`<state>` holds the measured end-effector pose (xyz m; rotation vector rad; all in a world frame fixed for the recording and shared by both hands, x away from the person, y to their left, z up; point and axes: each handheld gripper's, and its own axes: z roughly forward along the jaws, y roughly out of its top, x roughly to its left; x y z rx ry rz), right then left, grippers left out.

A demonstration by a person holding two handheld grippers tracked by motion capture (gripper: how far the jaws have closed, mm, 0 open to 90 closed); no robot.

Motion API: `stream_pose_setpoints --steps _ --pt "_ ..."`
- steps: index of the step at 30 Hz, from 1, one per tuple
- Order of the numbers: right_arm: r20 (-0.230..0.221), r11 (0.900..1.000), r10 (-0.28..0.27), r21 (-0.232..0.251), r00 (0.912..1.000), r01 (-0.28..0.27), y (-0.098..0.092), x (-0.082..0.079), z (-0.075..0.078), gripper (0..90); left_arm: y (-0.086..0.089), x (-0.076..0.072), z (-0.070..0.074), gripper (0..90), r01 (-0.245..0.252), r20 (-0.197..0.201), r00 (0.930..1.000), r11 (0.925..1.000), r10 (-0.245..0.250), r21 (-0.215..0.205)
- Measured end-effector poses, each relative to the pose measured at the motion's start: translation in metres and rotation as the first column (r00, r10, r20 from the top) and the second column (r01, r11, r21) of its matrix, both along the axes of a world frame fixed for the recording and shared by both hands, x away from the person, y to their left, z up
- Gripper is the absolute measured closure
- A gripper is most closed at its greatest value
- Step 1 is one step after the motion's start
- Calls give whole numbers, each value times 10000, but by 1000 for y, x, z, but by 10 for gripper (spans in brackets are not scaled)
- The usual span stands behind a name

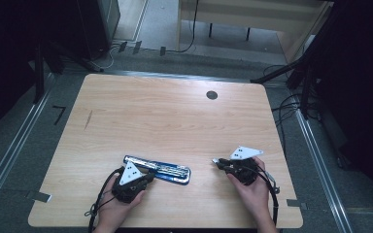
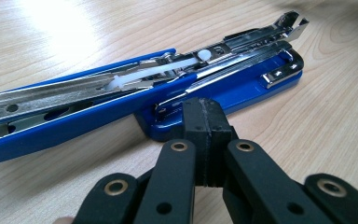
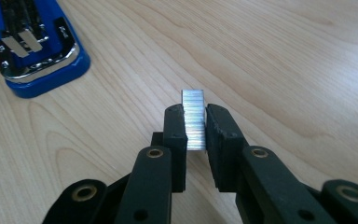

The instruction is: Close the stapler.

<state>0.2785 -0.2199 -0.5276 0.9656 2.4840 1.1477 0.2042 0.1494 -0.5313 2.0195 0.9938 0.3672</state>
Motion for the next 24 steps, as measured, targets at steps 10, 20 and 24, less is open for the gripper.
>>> stream_pose_setpoints --steps 10,20,24 --pt "322 9980 611 131 9976 -615 15 -5 11 800 0 0 0 900 36 1 10000 10000 -36 70" --pt "491 9943 1040 173 9934 -1050 26 -8 20 800 -1 1 0 900 29 -29 10000 9999 -29 106" --pt "562 9924 1221 74 9909 -1227 32 -8 22 800 -1 0 0 900 -15 -27 10000 9999 15 123"
